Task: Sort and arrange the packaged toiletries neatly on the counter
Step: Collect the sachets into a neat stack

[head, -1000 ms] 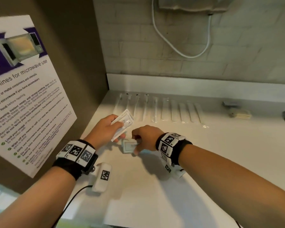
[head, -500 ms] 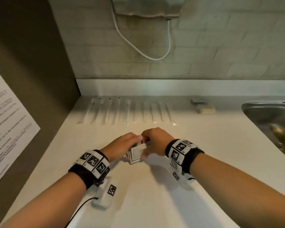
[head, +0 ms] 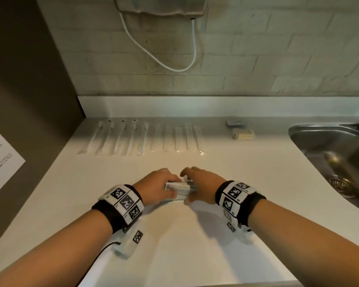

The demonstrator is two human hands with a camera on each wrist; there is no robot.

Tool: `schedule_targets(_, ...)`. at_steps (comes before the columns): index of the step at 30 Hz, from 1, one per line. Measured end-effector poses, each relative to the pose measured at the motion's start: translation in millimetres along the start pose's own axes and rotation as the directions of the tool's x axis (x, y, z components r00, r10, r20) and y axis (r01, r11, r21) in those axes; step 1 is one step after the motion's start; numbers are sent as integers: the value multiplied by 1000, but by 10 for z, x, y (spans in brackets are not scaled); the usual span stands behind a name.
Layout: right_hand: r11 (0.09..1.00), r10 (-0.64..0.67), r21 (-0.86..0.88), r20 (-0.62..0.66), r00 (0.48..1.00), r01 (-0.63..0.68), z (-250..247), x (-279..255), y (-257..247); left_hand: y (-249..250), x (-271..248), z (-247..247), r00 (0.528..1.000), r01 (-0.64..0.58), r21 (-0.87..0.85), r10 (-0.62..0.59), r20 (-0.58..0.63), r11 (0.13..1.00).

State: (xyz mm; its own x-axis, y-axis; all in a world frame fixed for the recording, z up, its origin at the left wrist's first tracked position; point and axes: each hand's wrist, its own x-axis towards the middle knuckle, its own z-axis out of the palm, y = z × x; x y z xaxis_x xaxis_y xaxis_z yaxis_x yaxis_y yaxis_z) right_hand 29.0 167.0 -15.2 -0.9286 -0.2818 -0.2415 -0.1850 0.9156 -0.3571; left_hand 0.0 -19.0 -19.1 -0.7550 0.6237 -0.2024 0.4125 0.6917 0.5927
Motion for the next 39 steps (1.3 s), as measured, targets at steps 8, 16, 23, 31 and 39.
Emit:
schedule_targets(8,1000,-11,-6,16,1000,11,174,-24,0,27,28,262,990,46,-98,-59,-126,994)
schedule_targets(16,999,14,-51,55,998,-11,198,-14,-16,81,48,316,984,147,-210,-164,-65,966)
schedule_targets(23,996,15,-87,5,1000,-15,117,-22,31,-80,-32,222,997,66,36,-65,-31,997)
schedule_targets(31,999,-7,-54,-36,999,5,290,-57,40,-18,-34,347,997,78,148,-76,-13,986)
schedule_targets(39,998,-10,-60,-29,1000,8,328,-81,13,-2,-40,384,997,81,166,-81,-8,983)
